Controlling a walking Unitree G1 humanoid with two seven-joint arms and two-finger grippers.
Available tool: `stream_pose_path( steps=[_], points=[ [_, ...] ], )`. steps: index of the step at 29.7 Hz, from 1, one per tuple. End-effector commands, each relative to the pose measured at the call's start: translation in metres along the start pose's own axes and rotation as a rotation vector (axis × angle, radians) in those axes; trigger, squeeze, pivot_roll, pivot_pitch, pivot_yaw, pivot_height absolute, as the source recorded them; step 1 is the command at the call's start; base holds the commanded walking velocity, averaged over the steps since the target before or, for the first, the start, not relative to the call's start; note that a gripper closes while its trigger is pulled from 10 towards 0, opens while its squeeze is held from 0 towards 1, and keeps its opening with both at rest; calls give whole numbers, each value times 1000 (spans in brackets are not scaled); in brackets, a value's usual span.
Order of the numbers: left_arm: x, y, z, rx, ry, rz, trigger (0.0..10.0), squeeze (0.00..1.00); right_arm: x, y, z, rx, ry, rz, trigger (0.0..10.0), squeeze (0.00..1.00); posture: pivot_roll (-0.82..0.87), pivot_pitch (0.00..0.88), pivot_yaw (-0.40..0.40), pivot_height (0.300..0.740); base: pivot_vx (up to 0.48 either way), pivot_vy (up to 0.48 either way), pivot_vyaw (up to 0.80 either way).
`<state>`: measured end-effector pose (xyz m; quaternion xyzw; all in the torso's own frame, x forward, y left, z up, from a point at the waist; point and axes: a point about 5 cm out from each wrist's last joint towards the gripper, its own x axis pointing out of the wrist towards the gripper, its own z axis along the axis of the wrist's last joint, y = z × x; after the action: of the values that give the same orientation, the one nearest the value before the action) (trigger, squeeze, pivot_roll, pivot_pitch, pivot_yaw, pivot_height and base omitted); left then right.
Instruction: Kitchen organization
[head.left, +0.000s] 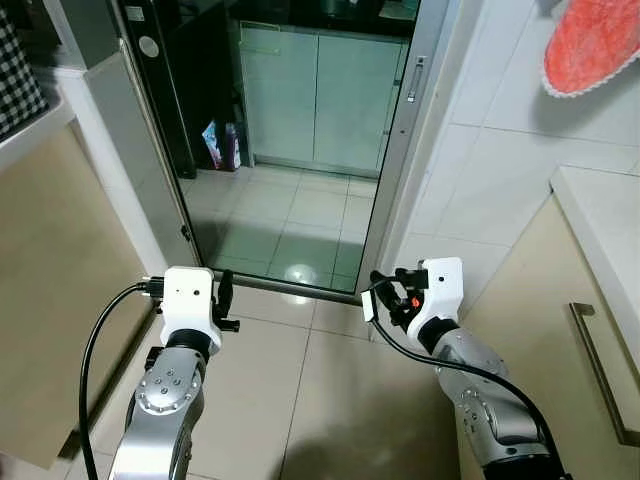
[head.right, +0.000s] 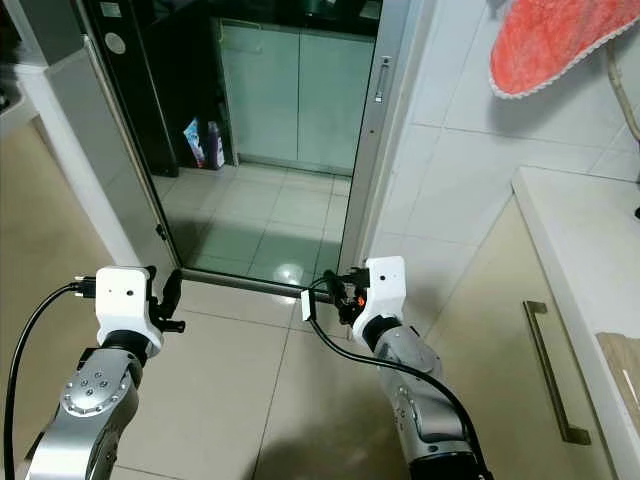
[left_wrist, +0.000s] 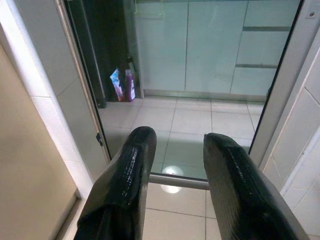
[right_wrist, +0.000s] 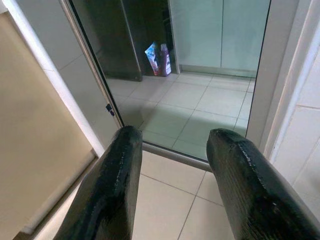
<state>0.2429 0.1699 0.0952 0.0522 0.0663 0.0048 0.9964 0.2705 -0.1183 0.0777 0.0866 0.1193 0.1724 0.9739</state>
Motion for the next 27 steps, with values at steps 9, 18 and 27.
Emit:
stream_pose_path(
  steps=[9,18,27],
  points=[
    [-1,-2,9,-28,-53,-40,10000,1000,0,-2,3,1,-20,-5,10000,1000,-2,0,-22,740,0,0,0],
    [-3,2,9,-26,-57,-16,10000,1000,5,2,4,4,-19,22,10000,1000,11,0,-40,740,0,0,0],
    [-7,5,8,-22,-60,-1,10000,1000,4,4,2,5,-12,39,10000,1000,21,0,-43,740,0,0,0]
  ],
)
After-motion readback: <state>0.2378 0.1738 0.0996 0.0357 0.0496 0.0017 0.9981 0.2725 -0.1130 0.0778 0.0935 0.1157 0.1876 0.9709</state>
